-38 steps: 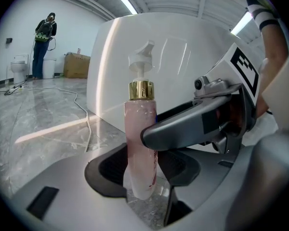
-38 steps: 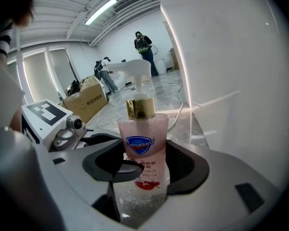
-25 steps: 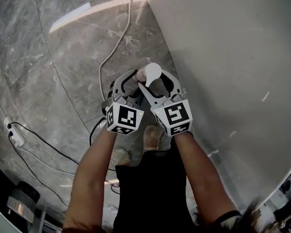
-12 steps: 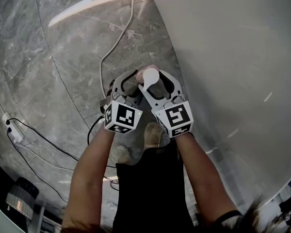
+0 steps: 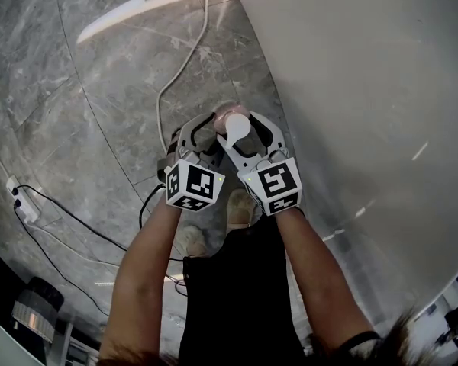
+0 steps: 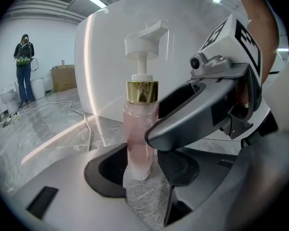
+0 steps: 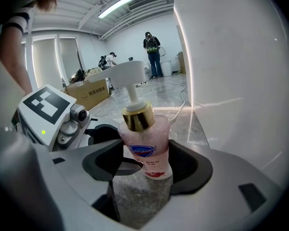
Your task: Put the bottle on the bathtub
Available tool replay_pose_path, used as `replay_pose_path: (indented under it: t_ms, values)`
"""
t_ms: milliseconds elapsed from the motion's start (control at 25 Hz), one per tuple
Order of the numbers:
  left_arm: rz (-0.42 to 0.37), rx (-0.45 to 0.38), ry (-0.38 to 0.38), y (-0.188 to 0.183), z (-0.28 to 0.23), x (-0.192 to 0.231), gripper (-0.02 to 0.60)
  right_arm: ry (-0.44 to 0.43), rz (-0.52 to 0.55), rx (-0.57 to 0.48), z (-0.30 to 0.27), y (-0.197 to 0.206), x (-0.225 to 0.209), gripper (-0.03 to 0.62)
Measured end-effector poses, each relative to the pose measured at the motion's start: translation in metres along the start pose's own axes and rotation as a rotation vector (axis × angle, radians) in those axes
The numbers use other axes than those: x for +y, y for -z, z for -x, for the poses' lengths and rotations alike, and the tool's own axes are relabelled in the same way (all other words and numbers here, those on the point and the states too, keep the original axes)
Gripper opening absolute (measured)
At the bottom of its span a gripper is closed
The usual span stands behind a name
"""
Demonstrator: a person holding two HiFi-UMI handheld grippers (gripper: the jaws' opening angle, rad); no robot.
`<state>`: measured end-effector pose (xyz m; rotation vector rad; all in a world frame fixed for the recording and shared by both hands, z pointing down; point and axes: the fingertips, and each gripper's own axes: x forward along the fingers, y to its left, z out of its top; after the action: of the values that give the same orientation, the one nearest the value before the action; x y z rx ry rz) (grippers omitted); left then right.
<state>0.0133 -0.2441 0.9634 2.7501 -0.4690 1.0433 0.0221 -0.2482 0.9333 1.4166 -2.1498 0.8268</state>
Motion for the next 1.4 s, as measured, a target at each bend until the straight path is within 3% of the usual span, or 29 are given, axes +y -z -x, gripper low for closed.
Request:
replay_pose_path:
  t_ms: [440, 760, 1000, 1160, 1240, 1400]
  values:
    - [0.051, 0.12, 0.014, 0.011, 0.01, -0.015, 0.205, 0.016, -0.055, 0.086, 0.016, 0.017, 0.005, 0.29]
    - [0.172, 0.189, -0.008, 0.016, 0.051, -0.015, 0.204, 0.055, -0.115, 0.154, 0.063, 0.022, 0.014, 0.29]
    - [0.374, 0.1, -0.049, -0.034, 0.103, -0.011, 0.186, 0.103, -0.189, 0.117, 0.104, -0.007, 0.021, 0.265]
    - [0.613, 0.033, -0.038, -0.071, 0.144, -0.007, 0.166, 0.161, -0.24, 0.06, 0.136, -0.041, 0.028, 0.211]
    - [0.651, 0.006, -0.036, -0.093, 0.167, -0.007, 0.149, 0.176, -0.251, 0.033, 0.154, -0.06, 0.036, 0.179]
    - [0.637, -0.033, -0.054, -0.141, 0.208, -0.01, 0.11, 0.186, -0.263, 0.004, 0.188, -0.101, 0.047, 0.156]
